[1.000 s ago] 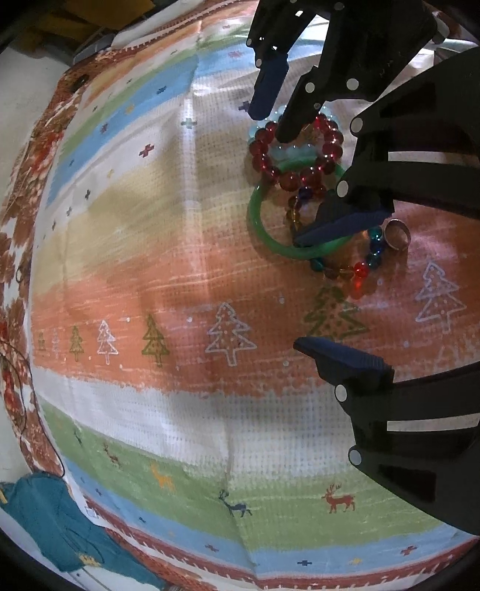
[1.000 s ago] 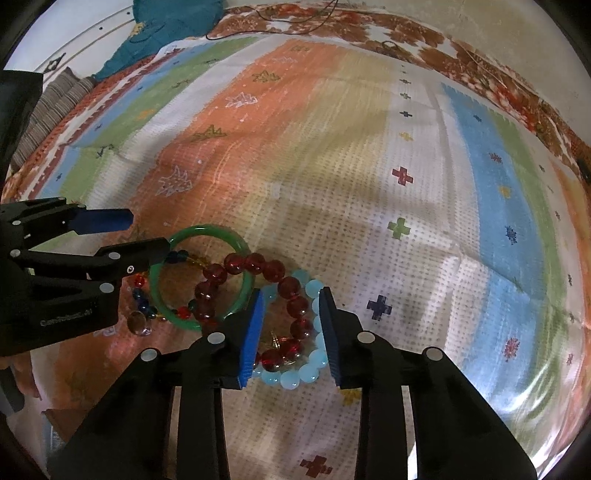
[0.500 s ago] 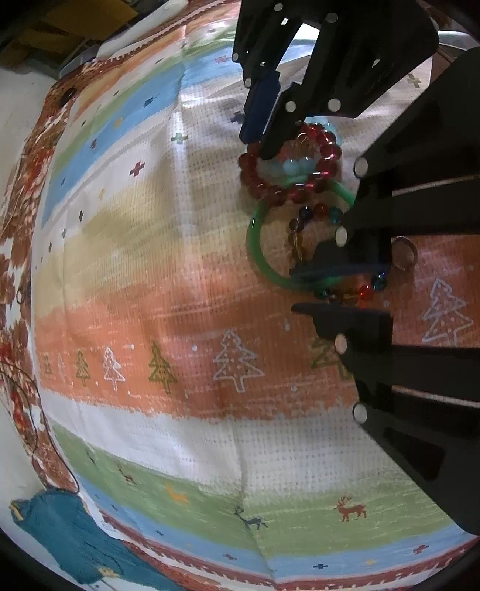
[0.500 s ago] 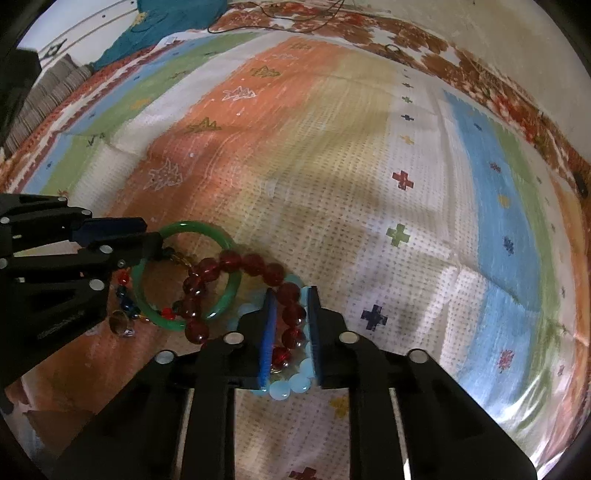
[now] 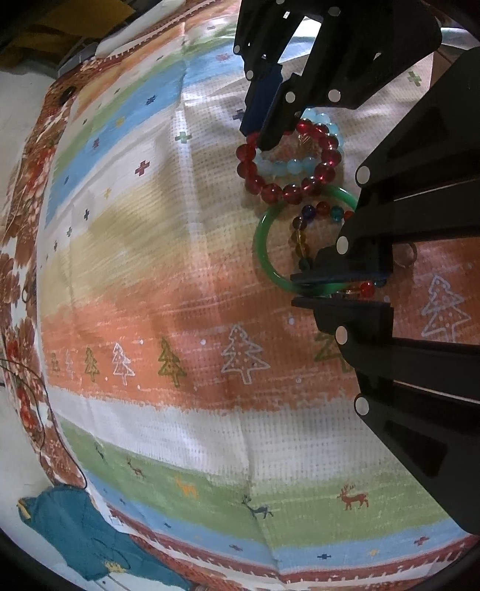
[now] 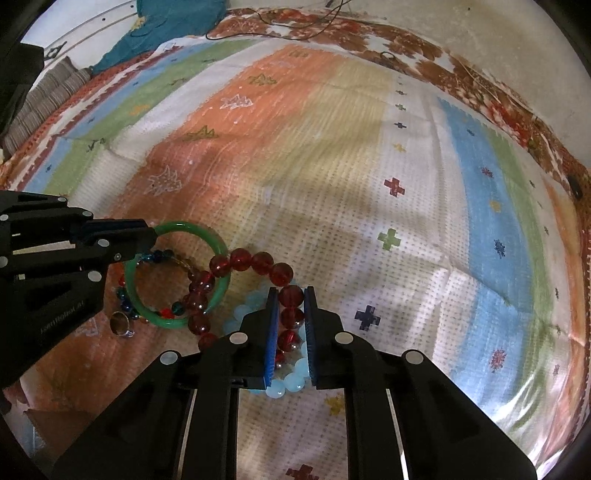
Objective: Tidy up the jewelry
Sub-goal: 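Lift the green bangle with the left tool while the right tool lifts the red bracelet, then carry the bangle and red bracelet over the tin and open both tools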
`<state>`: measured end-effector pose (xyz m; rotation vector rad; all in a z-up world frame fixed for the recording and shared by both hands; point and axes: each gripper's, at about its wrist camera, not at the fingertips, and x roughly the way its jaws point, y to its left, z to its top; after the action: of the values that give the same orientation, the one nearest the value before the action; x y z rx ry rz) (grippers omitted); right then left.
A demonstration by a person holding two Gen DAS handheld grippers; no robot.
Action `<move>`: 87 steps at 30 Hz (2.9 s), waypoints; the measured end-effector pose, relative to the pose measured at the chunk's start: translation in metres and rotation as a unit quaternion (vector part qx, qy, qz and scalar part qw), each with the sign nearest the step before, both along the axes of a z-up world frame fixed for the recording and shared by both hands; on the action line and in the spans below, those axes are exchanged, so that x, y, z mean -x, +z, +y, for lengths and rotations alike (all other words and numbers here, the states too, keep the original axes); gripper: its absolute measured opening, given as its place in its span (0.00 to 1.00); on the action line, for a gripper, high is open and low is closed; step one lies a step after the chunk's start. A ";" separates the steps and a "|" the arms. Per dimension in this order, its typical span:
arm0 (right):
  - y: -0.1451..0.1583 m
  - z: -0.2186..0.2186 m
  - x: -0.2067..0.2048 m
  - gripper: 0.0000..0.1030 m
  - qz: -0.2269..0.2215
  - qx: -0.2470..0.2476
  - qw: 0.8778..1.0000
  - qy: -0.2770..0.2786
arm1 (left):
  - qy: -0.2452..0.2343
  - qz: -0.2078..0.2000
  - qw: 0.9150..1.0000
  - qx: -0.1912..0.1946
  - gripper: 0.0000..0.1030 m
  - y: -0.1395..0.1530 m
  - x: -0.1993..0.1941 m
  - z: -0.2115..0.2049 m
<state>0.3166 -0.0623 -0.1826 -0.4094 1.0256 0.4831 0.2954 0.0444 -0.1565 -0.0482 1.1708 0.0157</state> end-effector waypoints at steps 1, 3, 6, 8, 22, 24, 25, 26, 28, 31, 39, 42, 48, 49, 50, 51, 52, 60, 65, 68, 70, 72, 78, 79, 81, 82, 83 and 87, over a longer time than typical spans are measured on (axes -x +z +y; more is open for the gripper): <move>0.002 -0.001 0.001 0.14 -0.002 -0.001 1.000 -0.001 | 0.000 0.000 1.000 -0.001 0.06 0.001 0.000 0.000; 0.004 -0.001 0.002 0.14 -0.003 -0.004 1.000 -0.001 | 0.000 -0.001 1.000 -0.003 0.06 0.003 0.001 0.000; 0.007 -0.002 0.005 0.14 -0.005 -0.003 1.000 0.001 | 0.000 -0.003 1.000 -0.005 0.06 0.007 0.002 0.000; 0.011 -0.002 0.007 0.14 -0.008 -0.007 1.000 0.001 | 0.000 -0.006 1.000 -0.009 0.07 0.010 0.003 -0.001; 0.036 -0.018 0.018 0.14 -0.017 -0.039 0.999 -0.032 | 0.027 -0.021 0.999 -0.028 0.07 0.031 0.021 0.001; 0.040 -0.021 0.020 0.14 -0.020 -0.045 0.998 -0.038 | 0.035 -0.025 0.999 -0.032 0.07 0.035 0.025 0.003; 0.043 -0.023 0.022 0.14 -0.021 -0.049 0.998 -0.041 | 0.037 -0.025 0.998 -0.033 0.07 0.036 0.027 0.003; 0.046 -0.026 0.023 0.14 -0.020 -0.057 0.997 -0.046 | 0.039 -0.027 0.998 -0.031 0.07 0.038 0.028 0.004; 0.050 -0.031 0.025 0.14 -0.015 -0.072 0.996 -0.052 | 0.044 -0.033 0.998 -0.028 0.07 0.044 0.034 0.005; 0.057 -0.037 0.029 0.14 -0.013 -0.094 0.994 -0.054 | 0.047 -0.039 0.998 -0.027 0.07 0.052 0.040 0.005; 0.081 -0.049 0.044 0.14 -0.046 -0.101 0.992 -0.066 | 0.055 -0.061 0.996 -0.018 0.07 0.076 0.056 0.004; 0.091 -0.054 0.053 0.14 -0.054 -0.124 0.988 -0.073 | 0.054 -0.067 0.996 -0.007 0.07 0.083 0.063 0.001; 0.108 -0.058 0.072 0.14 -0.071 -0.137 0.986 -0.070 | 0.049 -0.073 0.996 0.002 0.07 0.088 0.080 -0.010; 0.109 -0.059 0.074 0.14 -0.074 -0.138 0.985 -0.070 | 0.049 -0.074 0.996 0.006 0.07 0.090 0.082 -0.012; 0.111 -0.060 0.077 0.14 -0.076 -0.138 0.985 -0.070 | 0.050 -0.076 0.996 0.010 0.07 0.091 0.085 -0.014; 0.112 -0.061 0.081 0.14 -0.080 -0.139 0.984 -0.072 | 0.050 -0.079 0.995 0.014 0.07 0.094 0.089 -0.016; 0.113 -0.062 0.083 0.14 -0.082 -0.140 0.984 -0.075 | 0.050 -0.083 0.995 0.015 0.07 0.097 0.092 -0.018; 0.120 -0.065 0.105 0.14 -0.100 -0.139 0.982 -0.080 | 0.046 -0.110 0.993 -0.002 0.07 0.113 0.119 -0.031; 0.123 -0.067 0.117 0.14 -0.100 -0.142 0.982 -0.080 | 0.045 -0.123 0.991 -0.010 0.07 0.124 0.134 -0.035; 0.123 -0.066 0.126 0.14 -0.104 -0.137 0.982 -0.079 | 0.046 -0.133 0.990 -0.006 0.07 0.129 0.142 -0.037; 0.125 -0.067 0.132 0.14 -0.109 -0.136 0.982 -0.078 | 0.045 -0.138 0.989 -0.008 0.07 0.133 0.147 -0.039; 0.126 -0.069 0.136 0.14 -0.110 -0.141 0.981 -0.077 | 0.042 -0.143 0.989 -0.008 0.07 0.135 0.152 -0.043; 0.134 -0.071 0.155 0.14 -0.117 -0.153 0.979 -0.067 | 0.036 -0.154 0.987 0.006 0.07 0.145 0.171 -0.050; 0.135 -0.071 0.158 0.14 -0.119 -0.155 0.979 -0.066 | 0.036 -0.155 0.987 0.004 0.07 0.146 0.173 -0.051; 0.138 -0.071 0.168 0.14 -0.129 -0.154 0.978 -0.061 | 0.036 -0.157 0.987 0.001 0.07 0.147 0.178 -0.052; 0.139 -0.071 0.171 0.14 -0.130 -0.155 0.977 -0.060 | 0.037 -0.158 0.987 0.001 0.07 0.147 0.180 -0.052; 0.140 -0.071 0.173 0.14 -0.131 -0.157 0.977 -0.059 | 0.037 -0.158 0.987 0.001 0.07 0.147 0.182 -0.052; 0.140 -0.072 0.185 0.14 -0.133 -0.157 0.977 -0.056 | 0.034 -0.160 0.986 -0.003 0.07 0.148 0.190 -0.054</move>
<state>0.1317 -0.1347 -0.0430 -0.1276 0.6939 0.4664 0.1058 -0.0093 -0.0085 -0.0825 0.8469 0.0701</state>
